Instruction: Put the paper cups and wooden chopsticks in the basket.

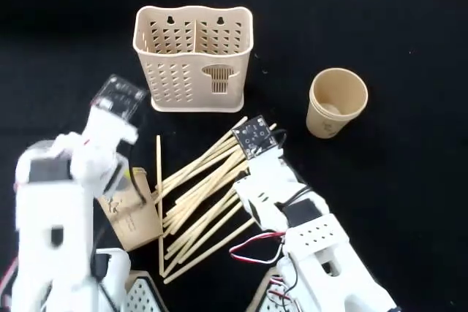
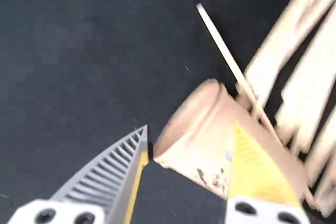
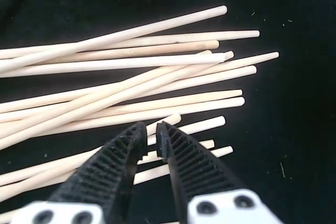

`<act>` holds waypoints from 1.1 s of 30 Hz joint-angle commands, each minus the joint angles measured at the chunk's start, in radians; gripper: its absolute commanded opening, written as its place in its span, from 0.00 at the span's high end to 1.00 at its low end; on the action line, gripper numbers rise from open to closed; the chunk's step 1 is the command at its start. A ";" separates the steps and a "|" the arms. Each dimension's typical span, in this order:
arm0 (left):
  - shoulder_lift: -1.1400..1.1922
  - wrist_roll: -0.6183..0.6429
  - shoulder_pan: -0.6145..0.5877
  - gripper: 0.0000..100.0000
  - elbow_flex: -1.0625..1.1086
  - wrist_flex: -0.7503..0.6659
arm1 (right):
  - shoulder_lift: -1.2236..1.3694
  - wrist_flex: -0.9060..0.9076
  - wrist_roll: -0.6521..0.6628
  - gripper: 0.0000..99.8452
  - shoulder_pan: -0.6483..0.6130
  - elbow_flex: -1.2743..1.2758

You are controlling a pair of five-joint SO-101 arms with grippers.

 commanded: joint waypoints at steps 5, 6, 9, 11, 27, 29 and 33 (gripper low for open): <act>0.331 -0.227 0.012 0.75 -0.331 0.221 | -0.012 -0.021 0.002 0.94 -0.009 -0.004; 0.358 -0.241 0.012 0.75 -0.364 0.236 | -0.012 -0.021 0.002 0.94 -0.009 -0.004; 0.431 -0.252 0.010 0.75 -0.443 0.249 | -0.012 -0.021 0.002 0.94 -0.009 -0.004; 0.479 -0.273 -0.004 0.75 -0.466 0.249 | -0.012 -0.021 0.002 0.94 -0.009 -0.004; 0.675 -0.500 -0.053 0.75 -0.463 0.310 | -0.012 -0.026 0.002 0.94 -0.009 -0.005; 0.675 -0.520 -0.047 0.76 -0.435 0.307 | -0.012 -0.035 0.002 0.94 -0.009 -0.004; 0.674 -0.555 -0.051 0.84 -0.407 0.302 | -0.012 -0.037 0.002 0.94 -0.009 -0.004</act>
